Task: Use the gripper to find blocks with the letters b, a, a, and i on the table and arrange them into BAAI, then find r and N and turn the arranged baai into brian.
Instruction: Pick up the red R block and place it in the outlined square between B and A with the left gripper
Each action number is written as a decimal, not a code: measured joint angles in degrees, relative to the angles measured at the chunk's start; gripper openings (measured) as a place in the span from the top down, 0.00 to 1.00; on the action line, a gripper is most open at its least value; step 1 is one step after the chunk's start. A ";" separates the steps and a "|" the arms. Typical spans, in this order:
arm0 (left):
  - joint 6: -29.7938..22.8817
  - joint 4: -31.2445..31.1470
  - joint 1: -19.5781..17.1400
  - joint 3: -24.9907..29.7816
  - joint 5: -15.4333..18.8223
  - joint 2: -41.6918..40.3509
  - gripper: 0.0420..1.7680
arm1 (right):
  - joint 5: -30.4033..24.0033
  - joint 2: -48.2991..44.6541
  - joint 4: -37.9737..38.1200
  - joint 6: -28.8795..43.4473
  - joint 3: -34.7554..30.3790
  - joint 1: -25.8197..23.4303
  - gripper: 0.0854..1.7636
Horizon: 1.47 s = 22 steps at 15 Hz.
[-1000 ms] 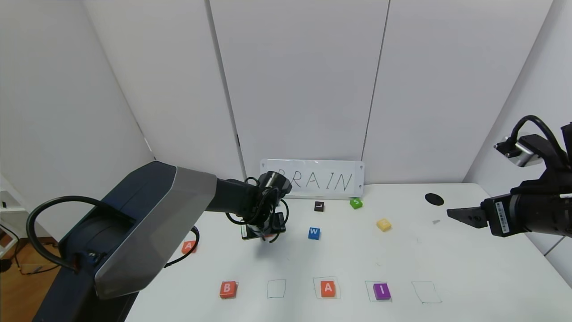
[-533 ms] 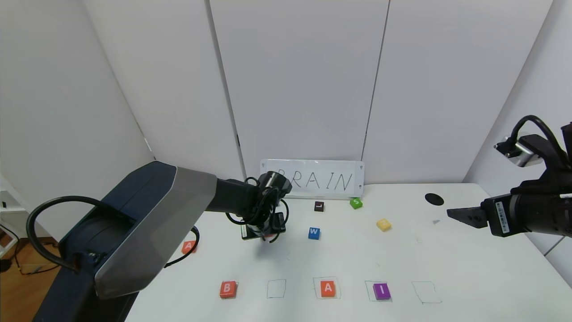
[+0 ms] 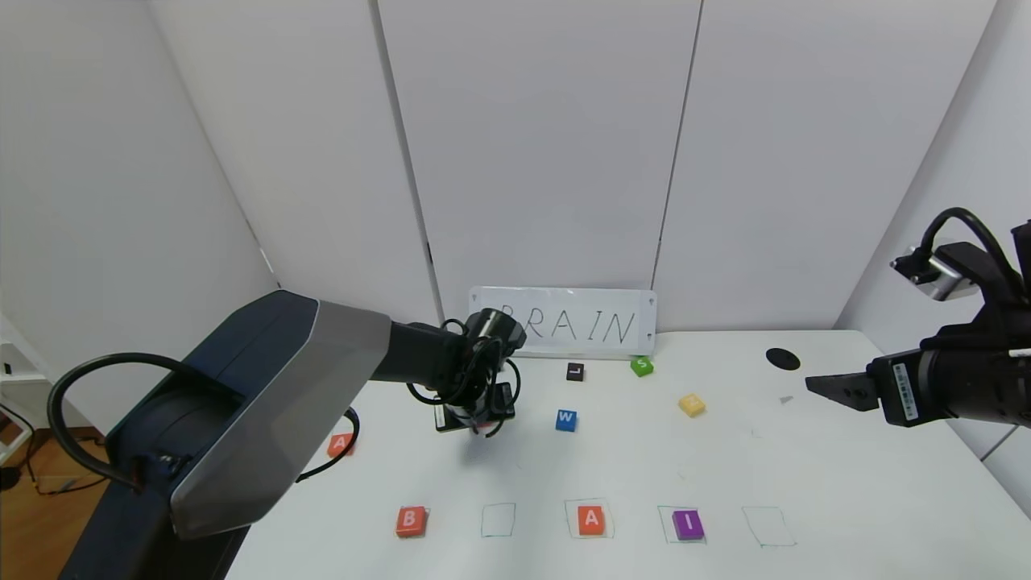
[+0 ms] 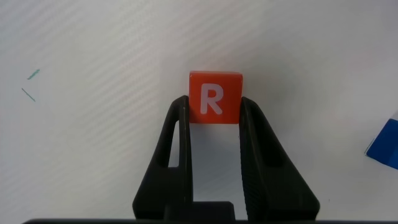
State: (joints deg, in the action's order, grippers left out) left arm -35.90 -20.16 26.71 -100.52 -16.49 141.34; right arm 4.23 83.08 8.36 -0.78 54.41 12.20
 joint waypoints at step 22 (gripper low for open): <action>-2.47 -3.69 8.13 14.49 0.29 -15.84 0.74 | 1.68 -0.17 0.00 0.00 -0.80 1.79 0.03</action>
State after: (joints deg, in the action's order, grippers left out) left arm -38.38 -23.86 34.84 -86.03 -16.20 125.50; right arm 5.91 82.91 8.36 -0.78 53.60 13.99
